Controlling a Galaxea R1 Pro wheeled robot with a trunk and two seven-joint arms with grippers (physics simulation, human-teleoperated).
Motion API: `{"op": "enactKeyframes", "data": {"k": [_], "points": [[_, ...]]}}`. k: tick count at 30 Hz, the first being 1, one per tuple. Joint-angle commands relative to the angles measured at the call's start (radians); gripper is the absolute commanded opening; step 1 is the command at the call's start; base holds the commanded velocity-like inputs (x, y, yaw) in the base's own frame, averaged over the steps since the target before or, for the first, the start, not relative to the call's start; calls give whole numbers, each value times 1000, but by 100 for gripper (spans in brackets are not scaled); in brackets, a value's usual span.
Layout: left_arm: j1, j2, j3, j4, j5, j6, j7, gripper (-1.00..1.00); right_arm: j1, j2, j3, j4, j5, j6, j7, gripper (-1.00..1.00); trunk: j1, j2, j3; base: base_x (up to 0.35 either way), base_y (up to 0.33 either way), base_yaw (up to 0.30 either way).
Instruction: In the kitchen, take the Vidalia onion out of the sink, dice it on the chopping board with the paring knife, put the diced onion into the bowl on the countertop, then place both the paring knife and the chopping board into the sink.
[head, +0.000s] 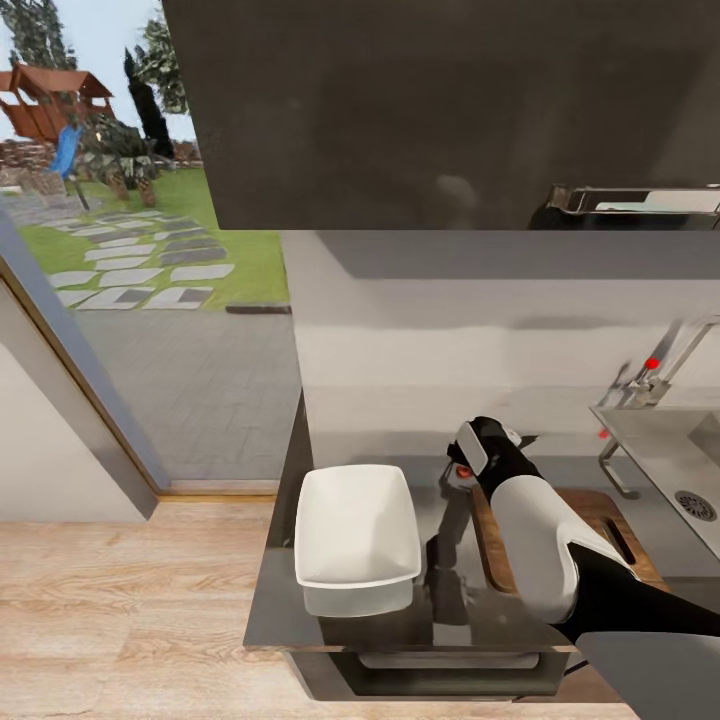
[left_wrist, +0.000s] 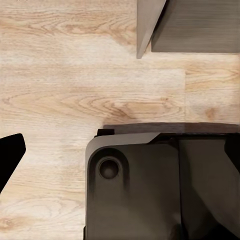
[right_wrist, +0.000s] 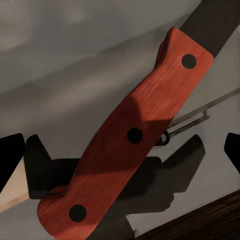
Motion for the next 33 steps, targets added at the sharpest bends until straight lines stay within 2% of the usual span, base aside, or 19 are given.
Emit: {"op": "enactKeyframes", "data": {"k": [1,14,18,23,33], "points": [[0,0,-2,-1,3,-1,1,100,-1,1,-4,-2,1,4,-3,100,1,-2,-2,0,0,0],[0,0,-2,-1,2,-1,1,100,0,-9,-5,-3,-1,4,6,100,1,-2,-2,0,0,0],[0,0,-2,0,2,-2,1,100,0,-15,-5,-3,0,5,27,100,1,-2,-2,0,0,0],[0,0,-2,2,2,-1,1,100,0,-33,-6,-2,1,25,96,100,1,-2,-2,0,0,0],[0,0,-2,2,2,-2,1,100,0,-39,-6,-2,1,27,105,100,1,-2,-2,0,0,0]]}}
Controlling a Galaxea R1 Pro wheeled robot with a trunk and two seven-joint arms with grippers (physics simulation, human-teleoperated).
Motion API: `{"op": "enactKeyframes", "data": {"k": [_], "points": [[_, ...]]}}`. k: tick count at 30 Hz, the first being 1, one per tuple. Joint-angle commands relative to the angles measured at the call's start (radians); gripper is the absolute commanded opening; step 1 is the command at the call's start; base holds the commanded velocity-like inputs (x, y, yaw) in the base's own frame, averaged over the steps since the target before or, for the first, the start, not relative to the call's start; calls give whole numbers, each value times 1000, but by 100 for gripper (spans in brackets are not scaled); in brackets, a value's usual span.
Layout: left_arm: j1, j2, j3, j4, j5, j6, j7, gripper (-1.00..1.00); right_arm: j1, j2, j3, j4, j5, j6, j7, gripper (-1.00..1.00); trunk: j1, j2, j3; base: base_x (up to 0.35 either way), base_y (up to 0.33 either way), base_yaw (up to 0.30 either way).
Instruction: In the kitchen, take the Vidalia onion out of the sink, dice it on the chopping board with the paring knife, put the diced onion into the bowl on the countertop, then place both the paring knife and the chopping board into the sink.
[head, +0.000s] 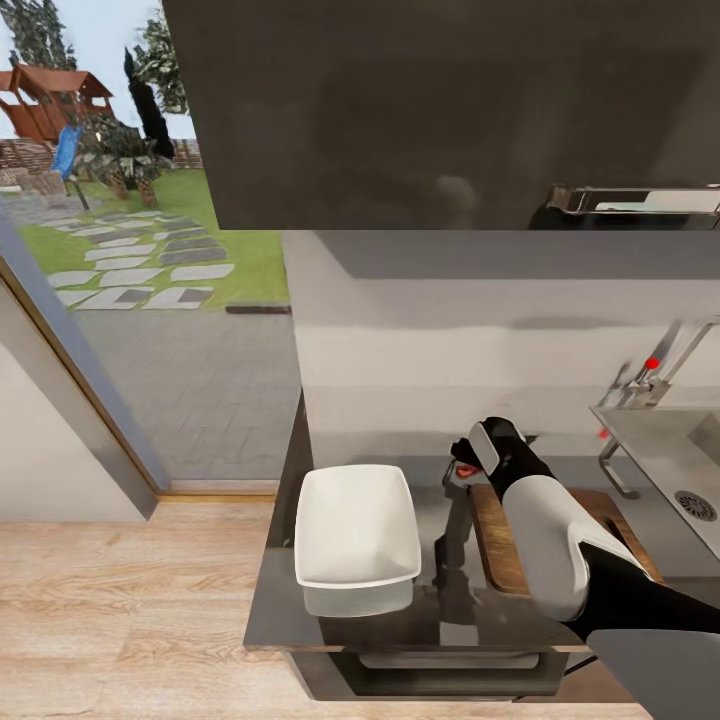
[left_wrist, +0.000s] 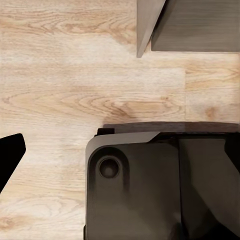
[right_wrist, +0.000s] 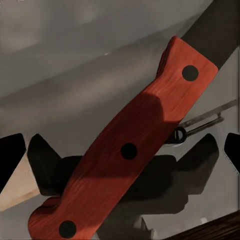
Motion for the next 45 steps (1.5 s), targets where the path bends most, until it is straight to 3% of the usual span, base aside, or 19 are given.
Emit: {"op": "enactKeyframes", "data": {"k": [1,13,14,35,45], "points": [[0,0,-2,-1,2,-1,1,100,-1,-1,-5,-2,1,4,-3,100,1,-2,-2,0,0,0],[0,0,-2,0,3,-1,1,100,-1,-4,-5,-2,1,4,-1,100,1,-2,-2,0,0,0],[0,0,-2,0,3,-1,1,100,-1,-4,-5,-2,1,4,0,-100,1,-2,-2,0,0,0],[0,-1,-3,-3,3,-1,1,100,-1,-1,-3,-1,0,7,0,-100,1,-2,-1,0,0,0],[0,-1,-3,-1,3,-1,1,100,-1,5,-3,-2,-1,7,0,-100,1,-2,13,0,0,0]]}}
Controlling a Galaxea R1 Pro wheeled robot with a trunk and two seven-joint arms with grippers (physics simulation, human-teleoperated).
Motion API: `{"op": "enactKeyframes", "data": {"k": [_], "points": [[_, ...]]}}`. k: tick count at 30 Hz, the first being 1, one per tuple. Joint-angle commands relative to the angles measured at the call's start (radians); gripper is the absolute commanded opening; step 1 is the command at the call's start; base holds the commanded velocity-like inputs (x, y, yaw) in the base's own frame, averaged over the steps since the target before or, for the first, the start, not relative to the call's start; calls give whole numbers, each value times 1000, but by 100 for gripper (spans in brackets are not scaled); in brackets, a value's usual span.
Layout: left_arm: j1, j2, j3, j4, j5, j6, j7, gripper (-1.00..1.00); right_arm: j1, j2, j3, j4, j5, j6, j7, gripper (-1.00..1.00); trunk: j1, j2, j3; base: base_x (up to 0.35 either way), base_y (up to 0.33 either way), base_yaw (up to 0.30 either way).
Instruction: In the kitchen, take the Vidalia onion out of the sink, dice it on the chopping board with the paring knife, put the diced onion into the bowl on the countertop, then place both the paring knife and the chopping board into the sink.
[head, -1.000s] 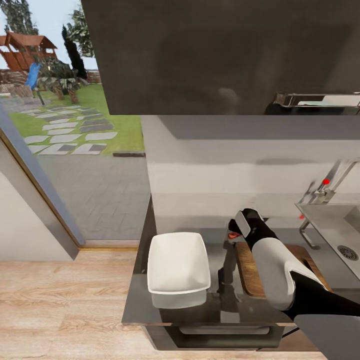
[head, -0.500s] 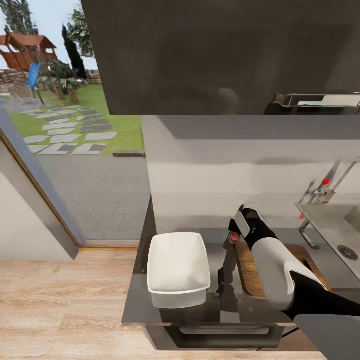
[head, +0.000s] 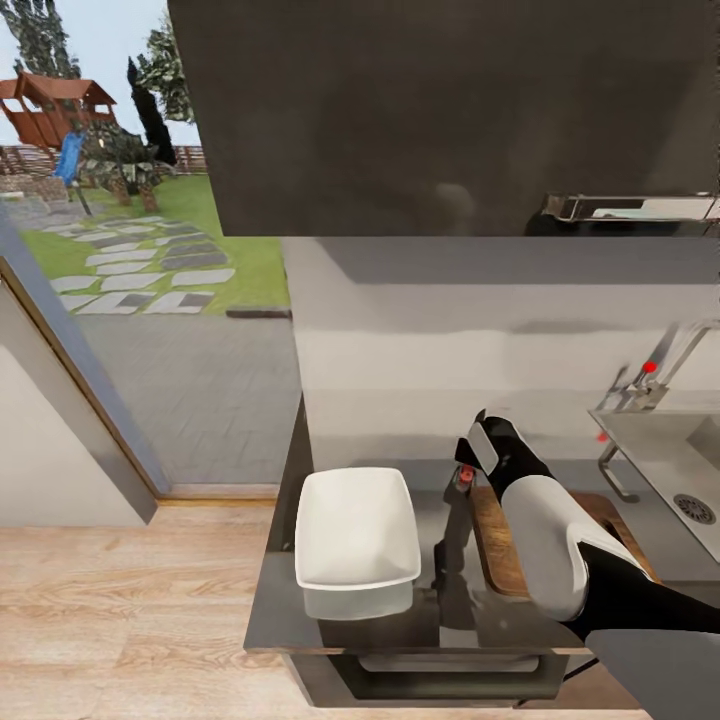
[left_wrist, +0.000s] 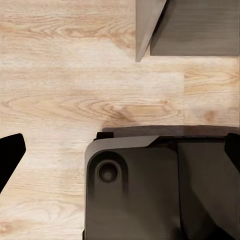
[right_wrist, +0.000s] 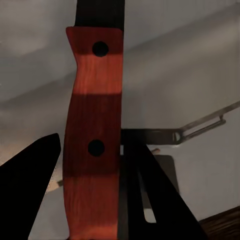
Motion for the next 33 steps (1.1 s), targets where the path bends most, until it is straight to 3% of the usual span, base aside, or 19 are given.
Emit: {"op": "enactKeyframes", "data": {"k": [1,25,31,33], "points": [[0,0,-2,-1,3,-1,1,100,-1,1,-5,-2,1,4,-3,-100,1,-2,0,0,0,0],[0,0,-1,-1,2,-2,1,100,0,8,-2,-19,-1,26,-3,-100,1,-2,38,0,0,0],[0,1,-1,1,2,-1,1,100,-1,19,3,-100,-1,56,-4,-100,1,-2,47,0,0,0],[0,1,-1,0,2,-1,1,100,0,34,4,-157,0,98,-5,-100,1,-2,50,0,0,0]]}}
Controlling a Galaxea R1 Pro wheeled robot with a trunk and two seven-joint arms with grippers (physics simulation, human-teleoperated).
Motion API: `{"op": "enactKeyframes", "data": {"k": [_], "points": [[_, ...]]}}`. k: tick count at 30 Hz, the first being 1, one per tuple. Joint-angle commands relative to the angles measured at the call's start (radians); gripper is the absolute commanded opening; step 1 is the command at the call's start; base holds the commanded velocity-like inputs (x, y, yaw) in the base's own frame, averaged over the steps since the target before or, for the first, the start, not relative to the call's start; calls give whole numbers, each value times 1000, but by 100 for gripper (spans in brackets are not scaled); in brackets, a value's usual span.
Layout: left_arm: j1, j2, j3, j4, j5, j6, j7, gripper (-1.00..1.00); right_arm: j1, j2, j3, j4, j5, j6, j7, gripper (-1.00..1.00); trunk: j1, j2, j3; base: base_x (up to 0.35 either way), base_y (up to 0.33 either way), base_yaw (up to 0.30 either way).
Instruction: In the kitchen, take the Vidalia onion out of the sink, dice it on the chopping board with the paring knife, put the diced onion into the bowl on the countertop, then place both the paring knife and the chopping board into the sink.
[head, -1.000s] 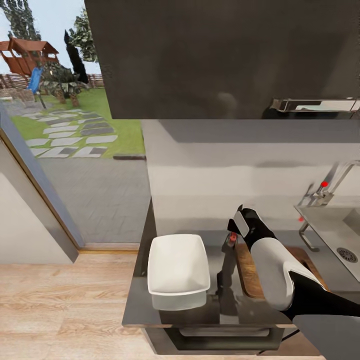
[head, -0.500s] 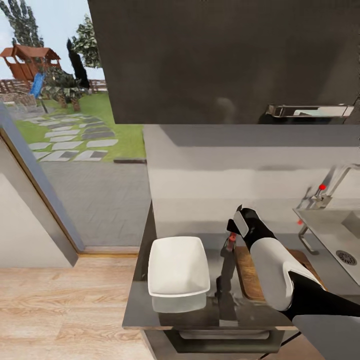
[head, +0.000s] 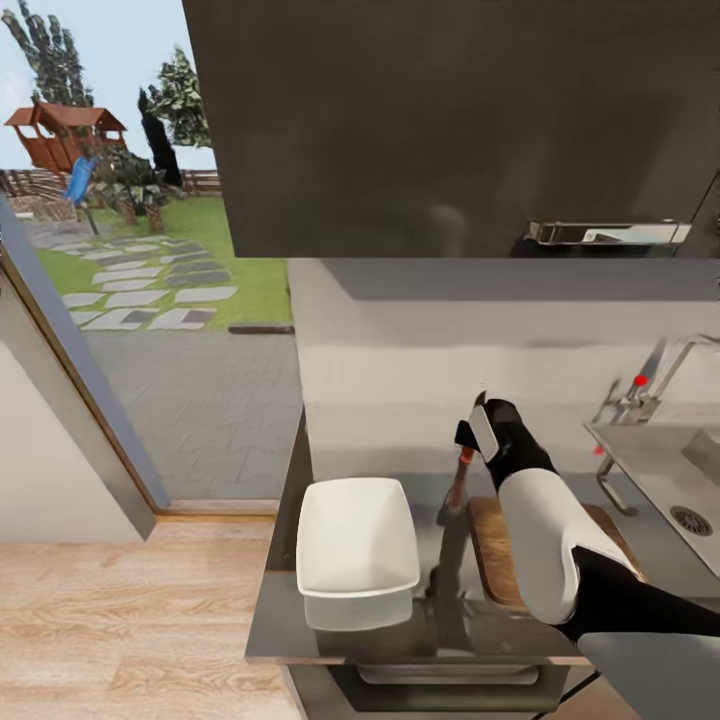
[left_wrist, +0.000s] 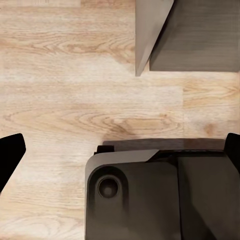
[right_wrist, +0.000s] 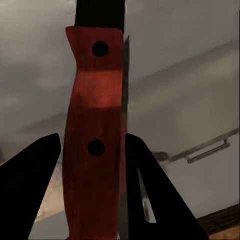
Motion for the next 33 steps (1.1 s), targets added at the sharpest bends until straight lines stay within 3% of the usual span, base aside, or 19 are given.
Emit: {"op": "enactKeyframes", "data": {"k": [1,7,12,29,33], "points": [[0,0,-2,-2,2,-1,1,100,-1,8,-5,-28,2,23,-3,-100,1,-2,0,0,0,0],[0,1,-1,-4,3,-1,1,100,0,29,-3,-126,11,101,-3,-100,1,-2,9,0,0,0],[0,1,-1,-3,3,-2,1,100,1,30,-3,-132,12,105,-3,-100,1,-2,17,-140,0,0],[0,1,-1,5,4,-1,1,100,1,31,-2,-135,12,104,-2,-100,1,-2,44,-320,0,0],[0,1,-1,5,4,-1,1,100,1,29,33,-166,13,104,-2,-100,1,-2,50,-192,0,0]]}}
